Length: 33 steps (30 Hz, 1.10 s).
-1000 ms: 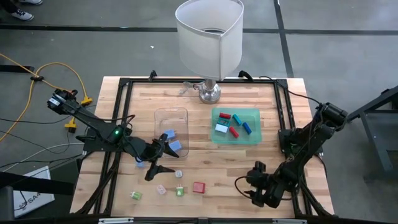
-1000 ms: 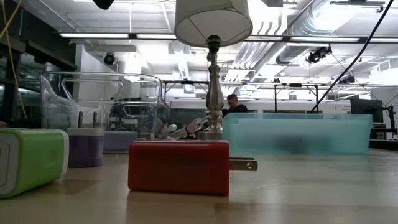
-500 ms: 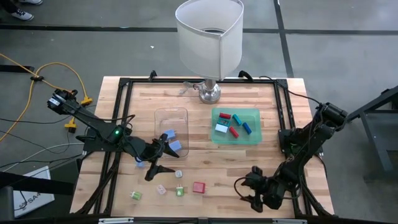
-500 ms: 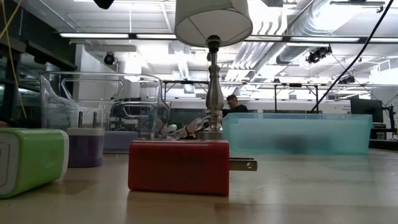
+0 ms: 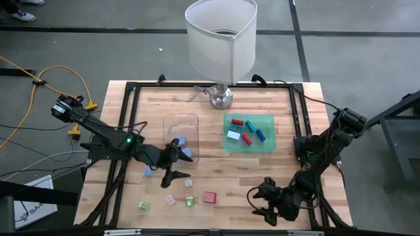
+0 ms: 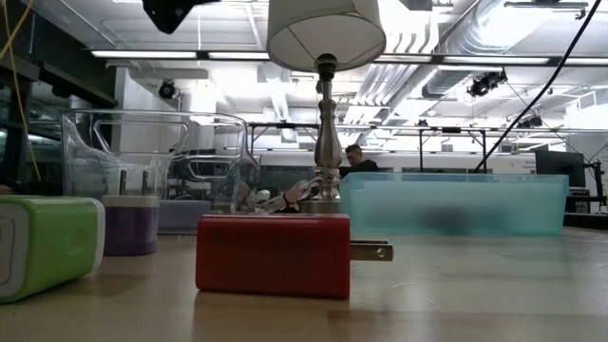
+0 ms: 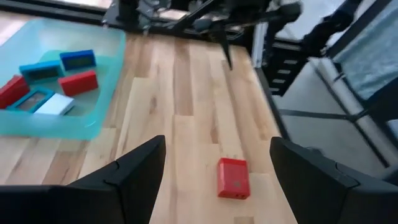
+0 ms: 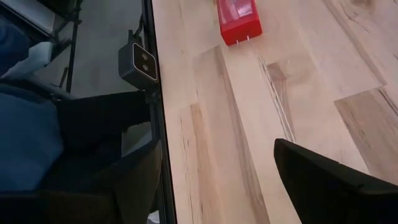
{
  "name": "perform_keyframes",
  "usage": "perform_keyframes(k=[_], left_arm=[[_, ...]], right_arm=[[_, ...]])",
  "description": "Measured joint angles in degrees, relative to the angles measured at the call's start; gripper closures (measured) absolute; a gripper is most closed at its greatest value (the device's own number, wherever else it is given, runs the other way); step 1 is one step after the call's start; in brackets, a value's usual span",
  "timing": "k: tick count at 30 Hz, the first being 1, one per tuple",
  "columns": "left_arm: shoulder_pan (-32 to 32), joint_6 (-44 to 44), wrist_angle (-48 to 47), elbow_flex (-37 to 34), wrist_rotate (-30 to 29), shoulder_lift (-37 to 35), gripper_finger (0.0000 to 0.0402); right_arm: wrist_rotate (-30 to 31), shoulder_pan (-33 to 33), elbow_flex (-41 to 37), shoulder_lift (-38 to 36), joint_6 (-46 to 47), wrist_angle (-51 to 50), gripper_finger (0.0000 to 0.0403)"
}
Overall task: Pick & Place Office items
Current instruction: Put the red charger adapter into the transparent bin
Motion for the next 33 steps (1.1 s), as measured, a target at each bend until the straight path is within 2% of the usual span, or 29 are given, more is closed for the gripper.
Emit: perform_keyframes(k=[7, 14, 22, 30, 33], left_arm=[[-0.04, 3.63, 4.84, -0.04, -0.02, 4.76, 0.0119], [-0.04, 3.41, 6.15, -0.04, 0.51, 9.68, 0.0119], [-0.94, 4.09, 7.00, -0.04, 1.23, 10.45, 0.0119], [-5.16, 4.25, 4.25, 0.00, -9.76, 11.25, 0.0119], [-6.39, 3.34, 3.97, 0.93, -10.72, 13.56, 0.0119]], right_arm=[[0.01, 0.00, 0.00, 0.00, 0.00, 0.03, 0.0105], [0.01, 0.00, 0.00, 0.00, 0.00, 0.40, 0.0105], [0.01, 0.00, 0.00, 0.00, 0.00, 0.38, 0.0105], [0.01, 0.00, 0.00, 0.00, 0.00, 0.40, 0.0105], [0.01, 0.00, 0.00, 0.00, 0.00, 0.41, 0.0105]])
